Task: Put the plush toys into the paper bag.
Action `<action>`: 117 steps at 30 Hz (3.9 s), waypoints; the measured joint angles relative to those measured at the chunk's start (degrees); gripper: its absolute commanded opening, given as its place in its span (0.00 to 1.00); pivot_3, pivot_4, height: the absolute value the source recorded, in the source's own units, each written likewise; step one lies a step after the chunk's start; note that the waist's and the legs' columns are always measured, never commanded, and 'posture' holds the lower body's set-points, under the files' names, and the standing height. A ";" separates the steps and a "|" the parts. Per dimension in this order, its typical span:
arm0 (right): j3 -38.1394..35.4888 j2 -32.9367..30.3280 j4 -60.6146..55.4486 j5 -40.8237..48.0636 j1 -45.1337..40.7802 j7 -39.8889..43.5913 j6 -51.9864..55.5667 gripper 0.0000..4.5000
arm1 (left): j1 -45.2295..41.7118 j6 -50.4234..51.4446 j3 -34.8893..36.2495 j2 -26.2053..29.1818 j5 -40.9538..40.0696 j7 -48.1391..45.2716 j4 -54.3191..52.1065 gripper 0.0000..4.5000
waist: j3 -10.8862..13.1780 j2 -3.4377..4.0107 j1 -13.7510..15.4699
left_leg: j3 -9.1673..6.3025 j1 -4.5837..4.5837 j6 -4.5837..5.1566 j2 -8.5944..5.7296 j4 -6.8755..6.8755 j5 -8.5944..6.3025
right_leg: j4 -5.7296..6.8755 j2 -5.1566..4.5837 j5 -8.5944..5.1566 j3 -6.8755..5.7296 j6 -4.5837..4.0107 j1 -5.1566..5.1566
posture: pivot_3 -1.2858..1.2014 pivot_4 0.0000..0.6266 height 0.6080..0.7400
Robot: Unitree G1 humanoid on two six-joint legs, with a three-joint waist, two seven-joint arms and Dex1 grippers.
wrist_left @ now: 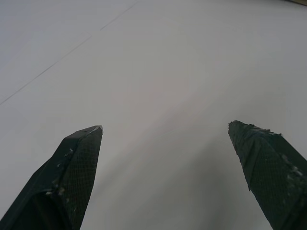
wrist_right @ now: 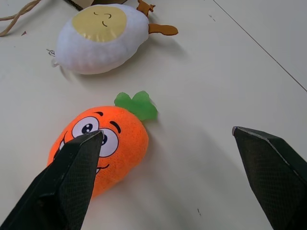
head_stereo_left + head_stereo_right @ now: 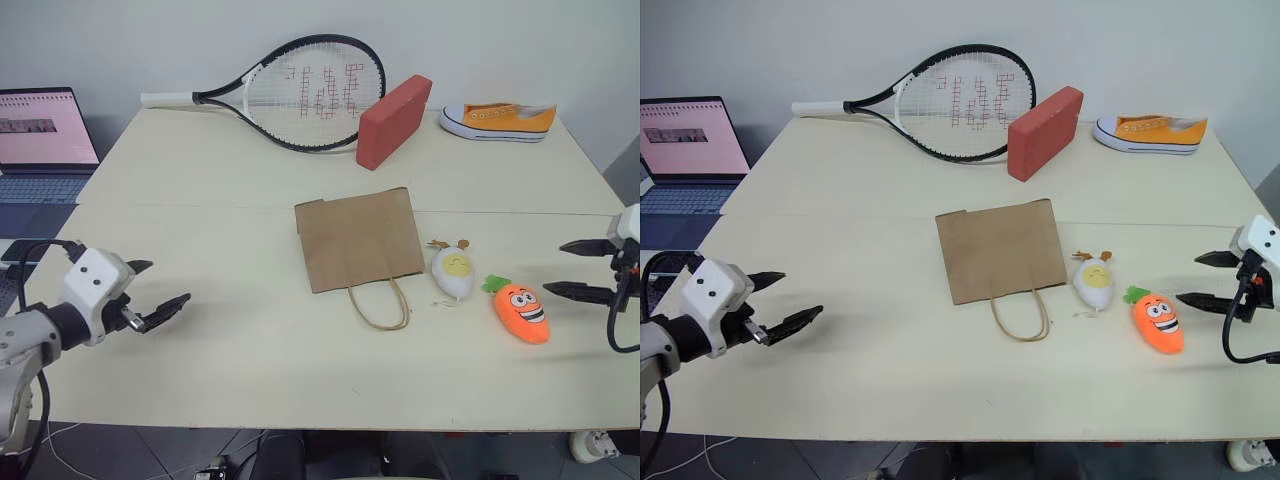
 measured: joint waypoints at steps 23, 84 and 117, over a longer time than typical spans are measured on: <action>-0.50 1.12 -0.54 0.08 1.15 -1.24 -0.09 1.00 | -2.28 -2.44 0.04 -1.18 -1.79 -1.06 0.92 1.00 | 0.00 0.00 0.00 | 0.03 0.02 0.00 0.00 0.03 0.00 | 0.00 0.01 0.10 0.06 0.16 0.02 | 0.52 0.24 1.00; -20.25 8.07 -57.20 19.63 31.65 -14.55 25.79 1.00 | -33.44 -22.19 -47.98 -28.60 18.39 -4.61 13.44 1.00 | -0.10 0.01 1.35 | -0.20 -0.27 0.02 0.03 0.86 0.00 | -0.09 0.34 0.36 0.28 0.55 0.30 | 0.52 0.24 1.00; -21.68 8.07 -58.92 22.94 33.43 -15.14 27.58 1.00 | -34.72 -27.09 -48.43 -31.71 18.48 -7.60 19.37 0.30 | -0.11 0.01 1.42 | -0.22 -0.28 0.02 0.03 0.87 -0.01 | -0.10 0.35 0.36 0.27 0.54 0.31 | 0.52 0.24 1.00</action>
